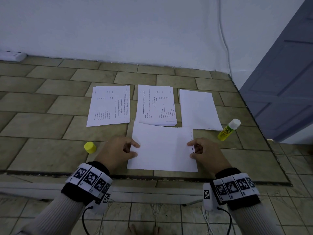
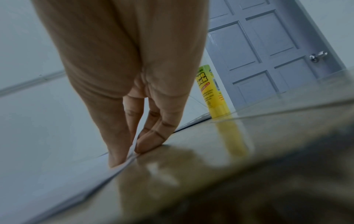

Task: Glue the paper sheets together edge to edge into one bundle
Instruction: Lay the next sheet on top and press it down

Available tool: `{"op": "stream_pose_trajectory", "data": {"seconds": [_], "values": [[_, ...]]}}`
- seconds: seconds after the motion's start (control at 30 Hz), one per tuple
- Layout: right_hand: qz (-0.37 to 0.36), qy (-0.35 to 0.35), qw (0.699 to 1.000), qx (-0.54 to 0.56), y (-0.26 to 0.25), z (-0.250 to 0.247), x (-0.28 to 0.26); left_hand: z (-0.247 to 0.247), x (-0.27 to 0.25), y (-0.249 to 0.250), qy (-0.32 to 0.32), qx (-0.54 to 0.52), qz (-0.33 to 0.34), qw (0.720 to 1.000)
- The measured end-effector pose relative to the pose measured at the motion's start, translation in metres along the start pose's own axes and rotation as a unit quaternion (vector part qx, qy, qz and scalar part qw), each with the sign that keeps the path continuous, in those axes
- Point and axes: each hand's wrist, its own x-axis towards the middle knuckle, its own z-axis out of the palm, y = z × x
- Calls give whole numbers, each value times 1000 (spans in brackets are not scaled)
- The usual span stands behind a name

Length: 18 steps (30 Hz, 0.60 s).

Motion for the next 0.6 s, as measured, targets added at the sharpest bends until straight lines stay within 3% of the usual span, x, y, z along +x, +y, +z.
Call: {"op": "stream_pose_trajectory", "data": {"seconds": [0.13, 0.23, 0.33, 0.5, 0.6], "values": [[2, -1, 1000, -31, 0, 4, 1, 1, 1, 1, -21, 21, -8, 1000], [6, -3, 998, -68, -1, 6, 1, 3, 4, 2, 1, 104, -10, 995], [5, -2, 994, -107, -4, 7, 1, 12, 8, 4, 29, 135, 7, 990], [4, 5, 979, -205, -16, 6, -3, 37, 17, -1, -18, 228, 33, 973], [-26, 22, 969, -244, -30, 13, -7, 47, 16, -12, 11, 241, 57, 969]]}}
